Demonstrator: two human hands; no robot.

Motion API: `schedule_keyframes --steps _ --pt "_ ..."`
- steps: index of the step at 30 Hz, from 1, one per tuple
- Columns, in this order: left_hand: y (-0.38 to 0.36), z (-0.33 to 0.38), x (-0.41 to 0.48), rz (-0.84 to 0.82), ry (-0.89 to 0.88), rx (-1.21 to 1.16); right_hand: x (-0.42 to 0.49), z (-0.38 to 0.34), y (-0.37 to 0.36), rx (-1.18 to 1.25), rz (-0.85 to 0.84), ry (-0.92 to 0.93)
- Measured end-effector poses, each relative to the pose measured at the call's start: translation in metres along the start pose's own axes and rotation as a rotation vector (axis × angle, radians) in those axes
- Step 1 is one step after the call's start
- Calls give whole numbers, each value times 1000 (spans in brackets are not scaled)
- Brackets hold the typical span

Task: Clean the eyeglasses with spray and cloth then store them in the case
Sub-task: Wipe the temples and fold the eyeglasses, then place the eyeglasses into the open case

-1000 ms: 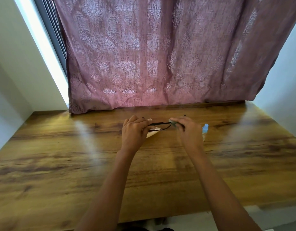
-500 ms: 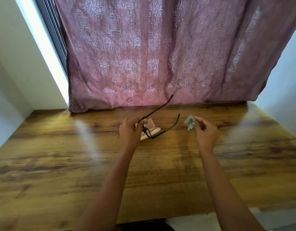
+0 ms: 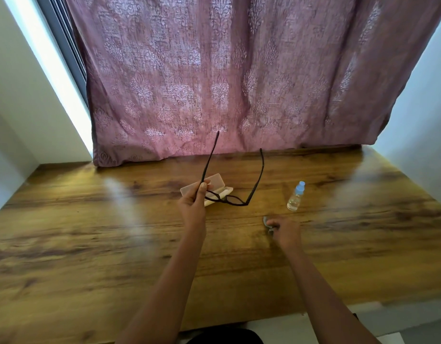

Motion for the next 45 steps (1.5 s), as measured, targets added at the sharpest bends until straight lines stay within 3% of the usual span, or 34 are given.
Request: schedule_keyframes --steps 2,6,11,18,23,29,37,45 --pt "0 1 -1 -3 2 1 -1 -8 8 -11 57 21" --pt "-2 6 -3 17 1 -7 -9 -44 35 201 233 110" --pt "-7 10 -7 -15 20 -18 -17 -67 37 669 167 -12" --pt "-9 14 -15 -39 70 -68 -24 -77 39 926 156 -50" --pt "-9 21 -18 -53 36 6 -28 -80 51 883 299 24" --pt "-4 32 -18 -22 -164 225 -31 -83 58 812 364 89" --pt "8 47 -29 69 -377 308 -41 -90 59 808 379 124" --pt "17 51 -30 101 -418 319 -51 -99 60 786 348 166"
Point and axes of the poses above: each hand's wrist, its own x-axis towards the middle knuckle, its own y-axis out of the back of the hand, z = x × y, the point moved 7 cm from there along x, towards the middle knuckle, and after that the axes turned 3 degrees about z, right-handed, at the moved point
